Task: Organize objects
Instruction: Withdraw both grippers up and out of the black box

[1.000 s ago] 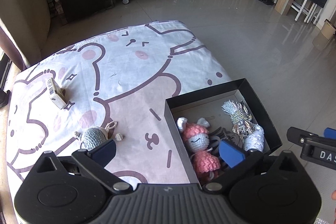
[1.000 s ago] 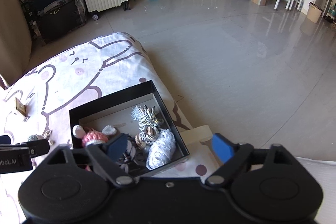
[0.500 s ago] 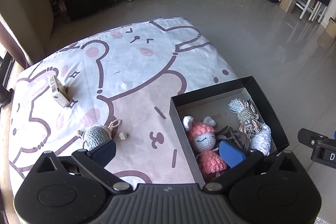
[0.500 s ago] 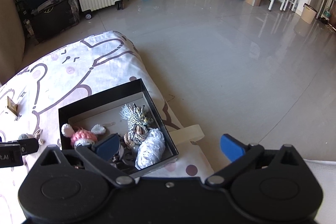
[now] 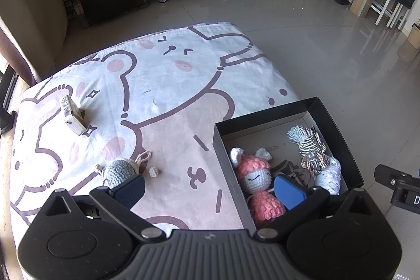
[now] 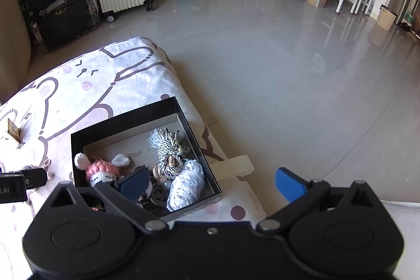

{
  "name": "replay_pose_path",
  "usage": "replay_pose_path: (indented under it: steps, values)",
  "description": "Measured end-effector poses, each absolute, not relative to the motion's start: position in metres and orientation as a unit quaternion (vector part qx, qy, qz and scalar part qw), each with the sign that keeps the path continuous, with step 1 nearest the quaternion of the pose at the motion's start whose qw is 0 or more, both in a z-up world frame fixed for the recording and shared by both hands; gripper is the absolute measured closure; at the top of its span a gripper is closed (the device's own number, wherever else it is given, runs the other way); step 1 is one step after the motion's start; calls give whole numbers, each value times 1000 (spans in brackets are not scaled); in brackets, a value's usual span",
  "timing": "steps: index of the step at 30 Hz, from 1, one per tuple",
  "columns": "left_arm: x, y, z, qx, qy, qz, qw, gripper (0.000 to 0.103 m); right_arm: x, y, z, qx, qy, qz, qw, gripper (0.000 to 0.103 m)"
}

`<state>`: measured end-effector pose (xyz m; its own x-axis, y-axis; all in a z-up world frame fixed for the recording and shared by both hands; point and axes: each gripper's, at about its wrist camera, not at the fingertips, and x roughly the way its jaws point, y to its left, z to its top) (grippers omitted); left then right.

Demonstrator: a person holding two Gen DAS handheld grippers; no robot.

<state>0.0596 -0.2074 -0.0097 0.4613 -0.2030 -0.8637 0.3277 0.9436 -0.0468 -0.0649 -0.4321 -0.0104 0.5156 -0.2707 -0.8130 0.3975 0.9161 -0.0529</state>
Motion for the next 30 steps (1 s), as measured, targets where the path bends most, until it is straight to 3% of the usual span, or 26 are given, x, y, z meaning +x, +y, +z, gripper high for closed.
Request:
replay_pose_path:
  steps: [30]
  values:
    - [85, -99, -18, 27, 495, -66, 866, 0, -13, -367, -26, 101, 452, -125, 877, 0]
